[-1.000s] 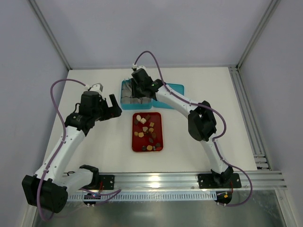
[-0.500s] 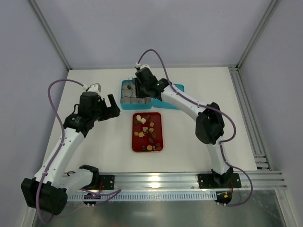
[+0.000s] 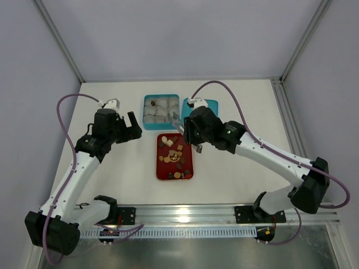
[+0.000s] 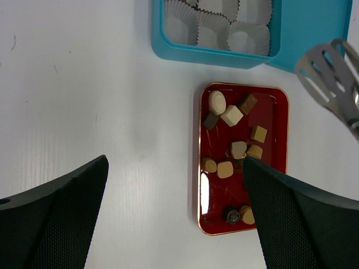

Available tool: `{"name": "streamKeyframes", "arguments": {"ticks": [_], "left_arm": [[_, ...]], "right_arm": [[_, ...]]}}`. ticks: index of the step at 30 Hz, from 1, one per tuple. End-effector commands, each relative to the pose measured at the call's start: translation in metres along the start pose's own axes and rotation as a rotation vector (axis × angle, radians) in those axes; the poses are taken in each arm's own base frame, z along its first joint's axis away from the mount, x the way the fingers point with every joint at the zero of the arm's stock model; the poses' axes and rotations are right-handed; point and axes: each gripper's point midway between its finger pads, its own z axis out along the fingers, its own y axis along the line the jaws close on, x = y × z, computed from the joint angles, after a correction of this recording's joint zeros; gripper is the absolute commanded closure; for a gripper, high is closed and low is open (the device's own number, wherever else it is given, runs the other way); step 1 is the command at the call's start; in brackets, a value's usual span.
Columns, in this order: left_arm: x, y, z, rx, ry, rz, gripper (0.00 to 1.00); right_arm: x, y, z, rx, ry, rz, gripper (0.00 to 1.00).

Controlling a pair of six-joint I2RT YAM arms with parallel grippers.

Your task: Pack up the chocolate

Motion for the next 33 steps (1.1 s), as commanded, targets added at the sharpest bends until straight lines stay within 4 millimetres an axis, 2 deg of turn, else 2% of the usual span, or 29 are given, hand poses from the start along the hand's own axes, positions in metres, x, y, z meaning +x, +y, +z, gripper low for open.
{"name": "streamKeyframes", "arguments": {"ticks": [1,2,3,4,6,8,13,18,33], "left_arm": [[-0.006,-0.001,-0.003,0.009,-0.023,0.004,0.0],[-0.006,-0.001,-0.004,0.01,-0.025,0.004,0.0],[-0.006,-0.001,-0.003,0.012,-0.022,0.003,0.0],[-0.005,-0.002,-0.003,0.015,-0.019,0.004,0.0],[-0.005,-0.002,-0.003,0.015,-0.019,0.001,0.0],[-0.005,-0.002,-0.001,0.015,-0.014,0.001,0.0],[-0.003,-0.002,0.0,0.015,-0.007,0.003,0.0],[-0.002,-0.001,0.0,0.012,-0.007,0.001,0.0],[-0.002,-0.002,0.001,0.013,-0.002,0.002,0.0]], "right_arm": [[0.043,-0.01,-0.016,0.02,0.08,0.032,0.61],[0.047,-0.009,-0.027,0.005,0.075,0.05,0.61],[0.055,-0.009,-0.03,0.004,0.085,0.052,0.62],[0.071,-0.011,-0.033,0.011,0.117,0.042,0.61],[0.081,-0.012,-0.039,0.009,0.129,0.047,0.62],[0.1,-0.014,-0.038,0.014,0.171,0.037,0.62],[0.114,-0.011,-0.033,0.006,0.209,0.02,0.61],[0.114,-0.011,-0.027,0.024,0.213,0.0,0.58],[0.112,-0.008,-0.012,0.048,0.227,-0.028,0.57]]}}
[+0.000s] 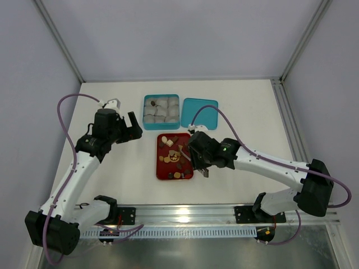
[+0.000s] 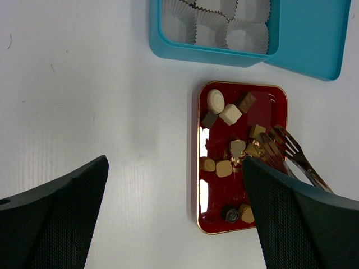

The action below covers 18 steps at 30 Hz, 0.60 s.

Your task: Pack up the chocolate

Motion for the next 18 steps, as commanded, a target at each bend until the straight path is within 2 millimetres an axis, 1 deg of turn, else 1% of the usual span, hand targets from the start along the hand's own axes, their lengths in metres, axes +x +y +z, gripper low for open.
{"name": "streamKeyframes", "arguments": {"ticks": [1,4,11,18], "left_arm": [[-0.003,0.0,0.0,0.006,-0.009,0.002,0.0],[-0.003,0.0,0.001,0.004,-0.008,0.003,0.0],[-0.003,0.0,0.0,0.004,-0.01,0.002,0.0],[-0.002,0.0,0.0,0.004,-0.01,0.002,0.0]], "right_arm": [[-0.022,0.012,-0.004,-0.028,-0.062,0.003,0.58],[-0.022,0.013,-0.002,-0.025,-0.06,0.002,0.58],[-0.024,0.007,0.002,-0.003,-0.061,0.02,0.57],[-0.024,0.01,0.009,-0.015,-0.044,0.018,0.58]]}}
